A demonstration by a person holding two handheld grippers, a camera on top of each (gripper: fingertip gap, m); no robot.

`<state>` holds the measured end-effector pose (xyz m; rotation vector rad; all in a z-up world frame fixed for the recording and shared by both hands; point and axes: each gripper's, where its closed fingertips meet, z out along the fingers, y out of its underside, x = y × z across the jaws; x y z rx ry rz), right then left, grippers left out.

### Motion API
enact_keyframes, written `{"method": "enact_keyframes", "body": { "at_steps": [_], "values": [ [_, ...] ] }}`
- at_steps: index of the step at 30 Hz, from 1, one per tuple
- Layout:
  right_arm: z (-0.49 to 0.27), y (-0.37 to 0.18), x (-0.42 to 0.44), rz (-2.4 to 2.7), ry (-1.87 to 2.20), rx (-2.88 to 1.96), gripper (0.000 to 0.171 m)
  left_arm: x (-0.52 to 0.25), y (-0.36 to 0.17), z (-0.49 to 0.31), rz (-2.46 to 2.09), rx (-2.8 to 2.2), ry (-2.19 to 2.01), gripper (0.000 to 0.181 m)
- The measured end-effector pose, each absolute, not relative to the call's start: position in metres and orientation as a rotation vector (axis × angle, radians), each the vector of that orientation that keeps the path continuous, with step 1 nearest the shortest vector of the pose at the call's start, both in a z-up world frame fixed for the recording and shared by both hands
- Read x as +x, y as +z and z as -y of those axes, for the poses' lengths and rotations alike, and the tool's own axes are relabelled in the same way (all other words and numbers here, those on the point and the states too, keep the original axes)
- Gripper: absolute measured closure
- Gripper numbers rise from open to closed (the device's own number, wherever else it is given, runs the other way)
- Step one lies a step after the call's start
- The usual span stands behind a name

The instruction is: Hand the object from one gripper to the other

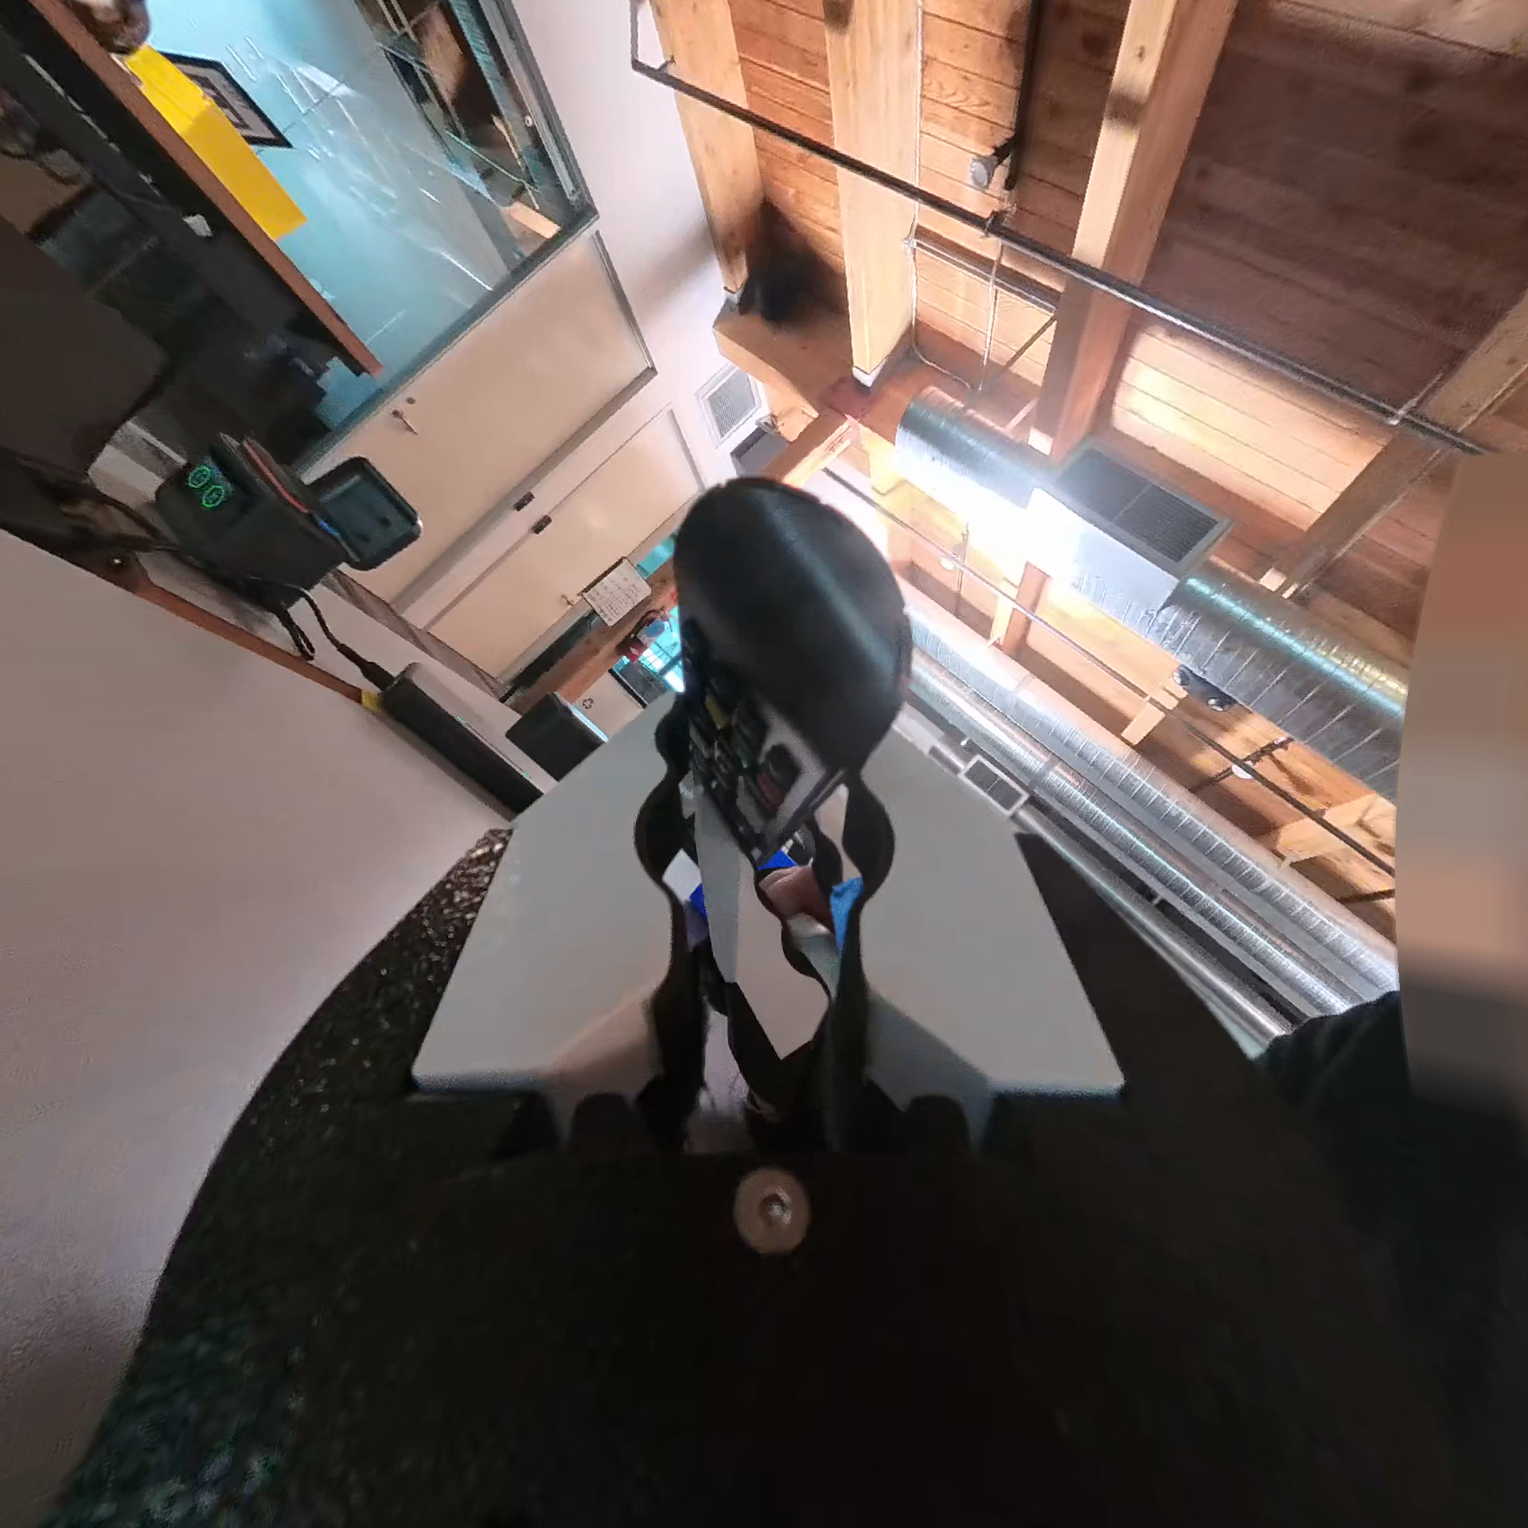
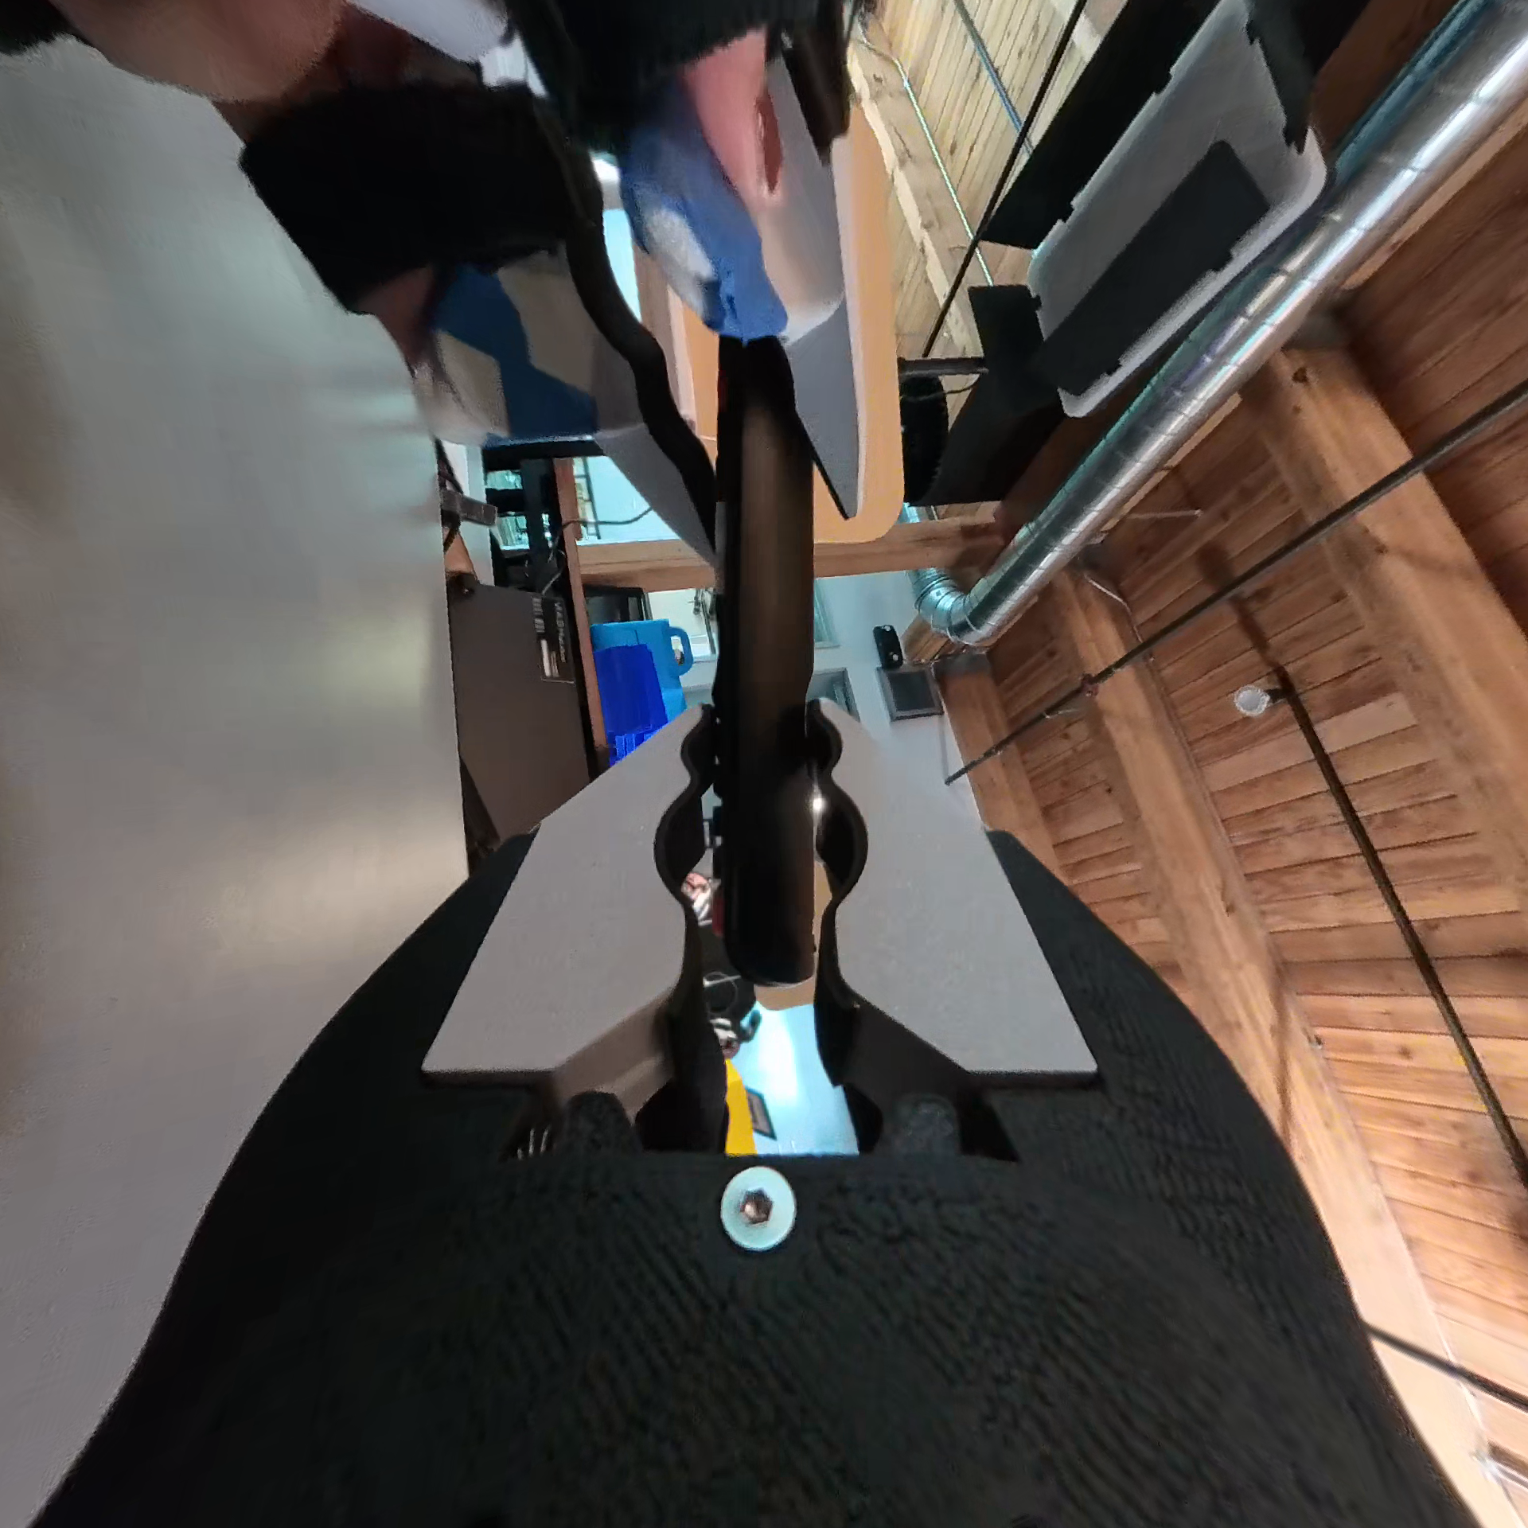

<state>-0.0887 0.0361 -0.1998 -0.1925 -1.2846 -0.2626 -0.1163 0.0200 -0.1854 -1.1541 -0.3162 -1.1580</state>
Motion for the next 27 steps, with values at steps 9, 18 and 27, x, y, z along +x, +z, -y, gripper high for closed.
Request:
{"method": "enact_keyframes", "body": {
  "at_steps": [9, 18, 27],
  "values": [
    [-0.023, -0.201, -0.083, 1.395, 0.773, -0.636, 0.107, -0.123, -0.178, -0.01, 0.111, -1.213, -0.901, 0.16],
    [-0.011, -0.216, -0.071, 1.55, 1.584, -0.953, 0.114, -0.072, -0.182, 0.008, -0.407, -1.32, -0.779, 0.159],
    [0.001, -0.229, -0.074, 1.684, 1.286, -0.802, 0.149, -0.054, -0.175, 0.005, -0.456, -1.284, -0.701, 0.148]
  ]
}}
